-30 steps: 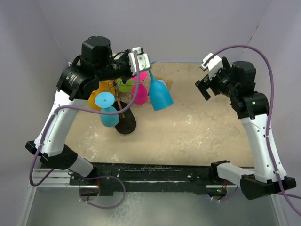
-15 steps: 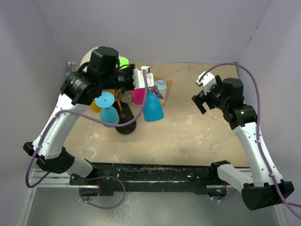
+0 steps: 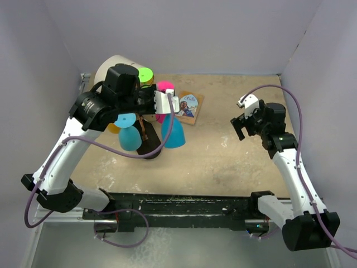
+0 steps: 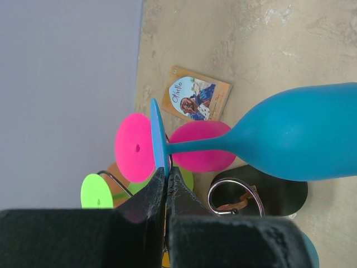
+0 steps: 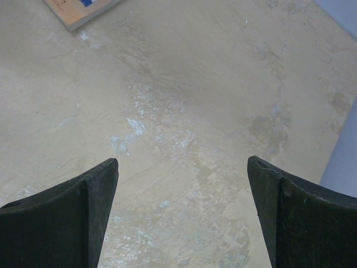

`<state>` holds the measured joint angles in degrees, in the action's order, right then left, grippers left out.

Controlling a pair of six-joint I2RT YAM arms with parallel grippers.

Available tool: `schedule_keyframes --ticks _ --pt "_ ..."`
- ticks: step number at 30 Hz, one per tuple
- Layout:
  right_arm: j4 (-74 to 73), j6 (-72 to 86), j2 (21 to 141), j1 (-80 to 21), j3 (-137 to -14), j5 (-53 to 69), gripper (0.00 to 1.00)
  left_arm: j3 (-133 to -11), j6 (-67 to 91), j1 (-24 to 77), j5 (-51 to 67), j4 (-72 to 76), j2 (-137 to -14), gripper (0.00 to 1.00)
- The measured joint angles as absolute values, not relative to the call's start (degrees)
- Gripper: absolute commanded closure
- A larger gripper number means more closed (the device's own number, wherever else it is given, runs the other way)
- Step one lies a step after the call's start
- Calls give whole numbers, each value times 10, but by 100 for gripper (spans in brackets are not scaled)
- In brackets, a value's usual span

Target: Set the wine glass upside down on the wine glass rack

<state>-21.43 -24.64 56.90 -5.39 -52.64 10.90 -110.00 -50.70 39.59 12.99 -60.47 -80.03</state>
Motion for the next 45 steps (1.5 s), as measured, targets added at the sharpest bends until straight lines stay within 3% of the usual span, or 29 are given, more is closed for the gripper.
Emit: schedule_keyframes --ticks 45 --pt "-194 -235 569 -26 -501 145 0 -1036 -568 398 10 -601 -766 100"
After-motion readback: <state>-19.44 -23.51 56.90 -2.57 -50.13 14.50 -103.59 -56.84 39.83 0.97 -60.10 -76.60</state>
